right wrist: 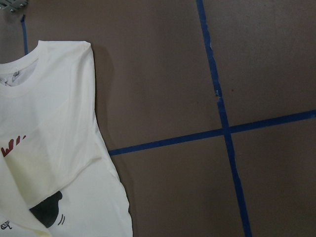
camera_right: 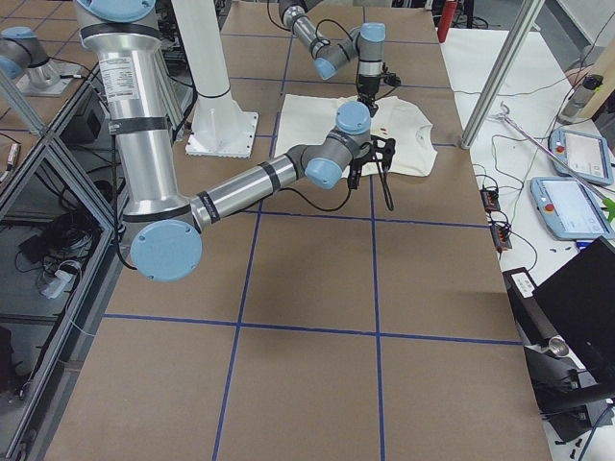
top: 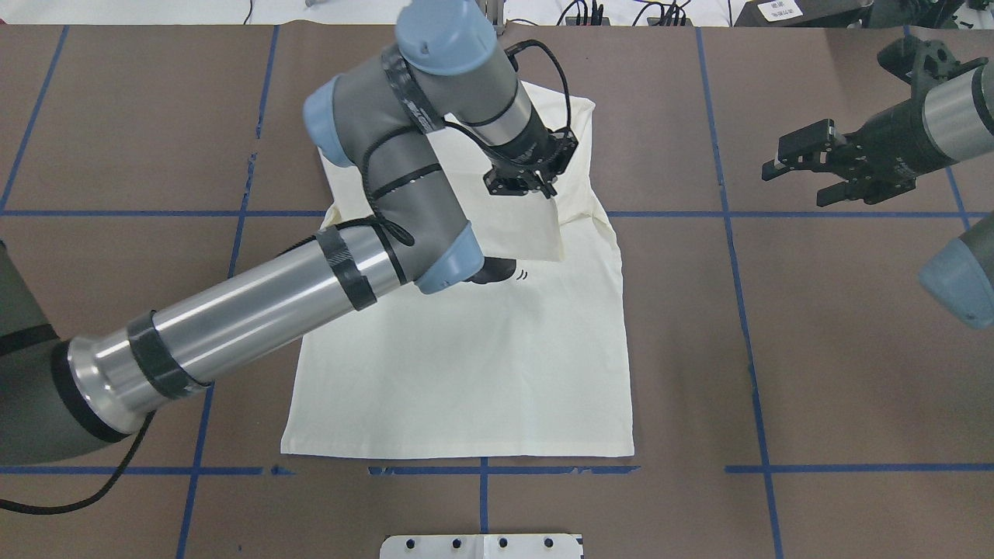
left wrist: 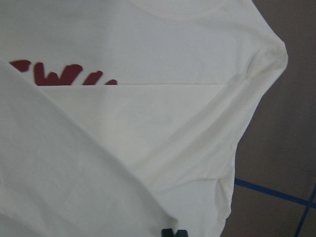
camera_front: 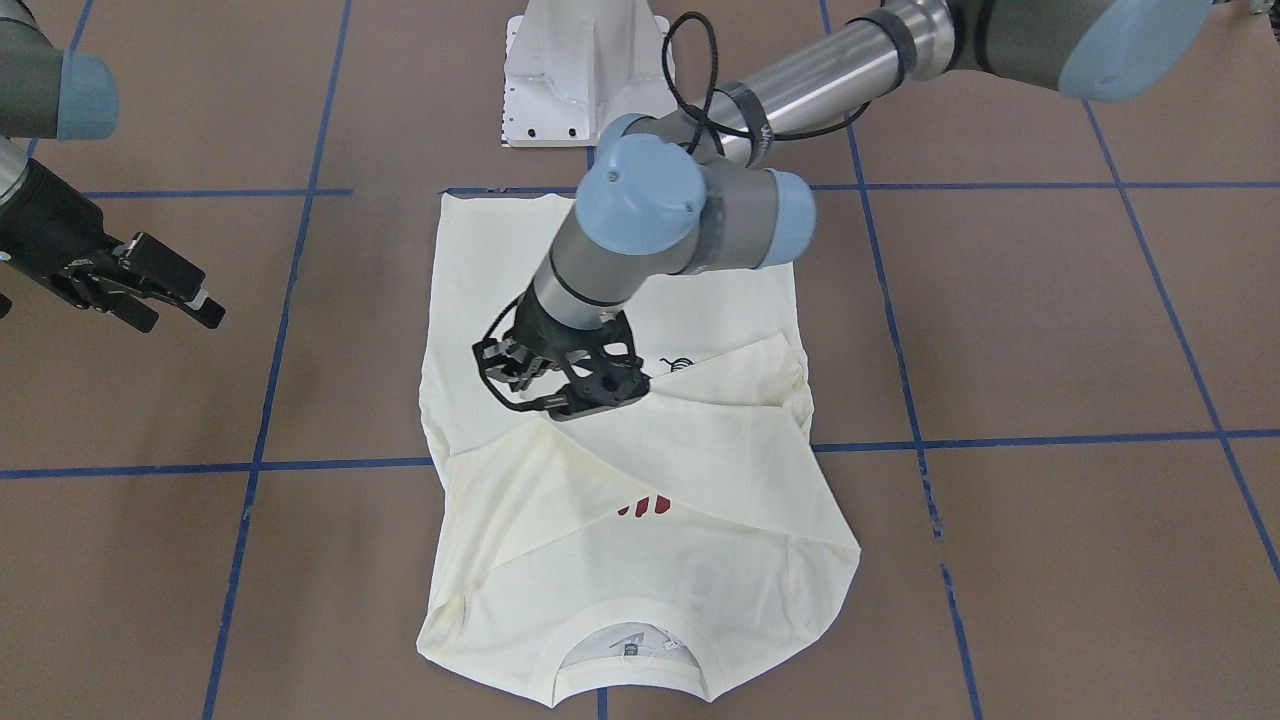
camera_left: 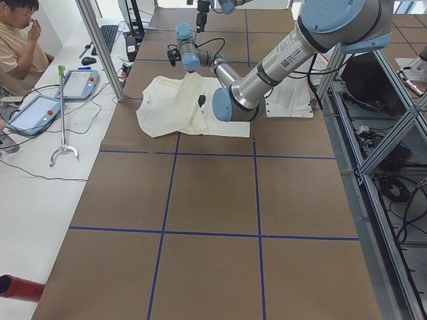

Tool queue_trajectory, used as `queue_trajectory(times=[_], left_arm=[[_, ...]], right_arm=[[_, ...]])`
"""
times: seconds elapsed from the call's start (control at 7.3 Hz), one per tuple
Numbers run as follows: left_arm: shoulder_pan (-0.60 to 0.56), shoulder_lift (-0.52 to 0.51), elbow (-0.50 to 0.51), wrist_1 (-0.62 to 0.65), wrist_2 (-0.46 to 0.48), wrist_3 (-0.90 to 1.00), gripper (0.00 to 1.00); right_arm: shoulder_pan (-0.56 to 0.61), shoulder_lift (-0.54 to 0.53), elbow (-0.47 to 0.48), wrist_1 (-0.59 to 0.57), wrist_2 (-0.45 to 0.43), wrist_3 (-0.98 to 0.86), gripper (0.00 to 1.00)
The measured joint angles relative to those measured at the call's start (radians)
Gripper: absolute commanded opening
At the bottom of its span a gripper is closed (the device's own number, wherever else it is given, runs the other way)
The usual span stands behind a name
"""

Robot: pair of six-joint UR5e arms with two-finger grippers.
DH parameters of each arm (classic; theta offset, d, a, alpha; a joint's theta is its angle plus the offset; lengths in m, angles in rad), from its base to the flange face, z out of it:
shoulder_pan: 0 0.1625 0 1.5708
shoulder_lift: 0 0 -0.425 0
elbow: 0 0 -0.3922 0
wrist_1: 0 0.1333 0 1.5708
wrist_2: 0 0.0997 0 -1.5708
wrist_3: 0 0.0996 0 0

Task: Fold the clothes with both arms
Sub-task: 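Fold the grasped sleeve across the shirt front with the left gripper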

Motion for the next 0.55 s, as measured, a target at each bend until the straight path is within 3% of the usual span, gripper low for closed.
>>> queue_trajectory(times=[0.14,0.27,0.55], left_arm=[[0.04,-0.038,0.076,-0.079,0.069,-0.04,0.92],[0.064,-0.05,0.115,-0.122,0.109,-0.061,0.92],[0.035,-0.027,0.075,-0.136,0.11,-0.103,0.91]], right_arm=[[0.001,-0.008,0.007,0.0,0.001,-0.002,1.0],[0.0,-0.011,0.009,0.001,-0.002,-0.001,1.0],[-0.049,-0.007,0.022,0.002,-0.026,0.021,1.0]])
